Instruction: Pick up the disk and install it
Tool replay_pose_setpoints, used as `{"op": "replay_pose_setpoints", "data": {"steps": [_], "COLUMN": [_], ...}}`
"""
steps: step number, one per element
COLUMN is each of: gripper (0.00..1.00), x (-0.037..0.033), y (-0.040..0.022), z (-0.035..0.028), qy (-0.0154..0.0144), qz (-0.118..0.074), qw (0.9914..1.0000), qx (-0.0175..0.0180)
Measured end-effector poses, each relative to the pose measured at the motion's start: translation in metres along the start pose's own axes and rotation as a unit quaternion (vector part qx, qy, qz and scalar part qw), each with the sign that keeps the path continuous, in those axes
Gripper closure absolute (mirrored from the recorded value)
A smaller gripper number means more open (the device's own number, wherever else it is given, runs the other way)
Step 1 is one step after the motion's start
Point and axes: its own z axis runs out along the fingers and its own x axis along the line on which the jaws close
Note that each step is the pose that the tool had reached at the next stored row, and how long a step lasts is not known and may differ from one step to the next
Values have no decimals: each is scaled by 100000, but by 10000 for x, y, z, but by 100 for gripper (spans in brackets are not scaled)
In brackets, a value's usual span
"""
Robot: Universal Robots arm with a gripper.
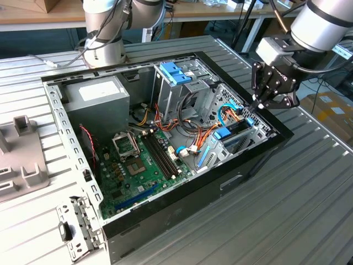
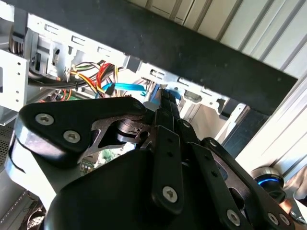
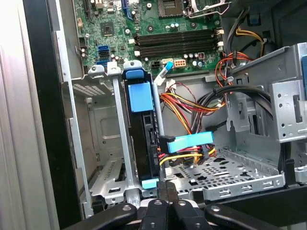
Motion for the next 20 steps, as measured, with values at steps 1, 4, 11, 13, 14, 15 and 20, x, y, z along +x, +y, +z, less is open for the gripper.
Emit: {"op": "replay_pose_setpoints", "data": {"steps": [1,4,11,13,14,15,20], "gripper": [89,89,89,89,89,89,89], "x": [-1,-2,-3,-3,-3,-3,-3], "y": [-5,-8,-8,-8,-8,-8,-8], "z": [-8,-19,-24,-26,-26,-27,-30], "qy": [-34,-84,-100,-106,-114,-119,-131], "qz": [6,12,7,9,7,8,8], "qw": [100000,100000,100000,100000,100000,100000,100000], "qx": [-14,-23,-26,-26,-27,-29,-29]}}
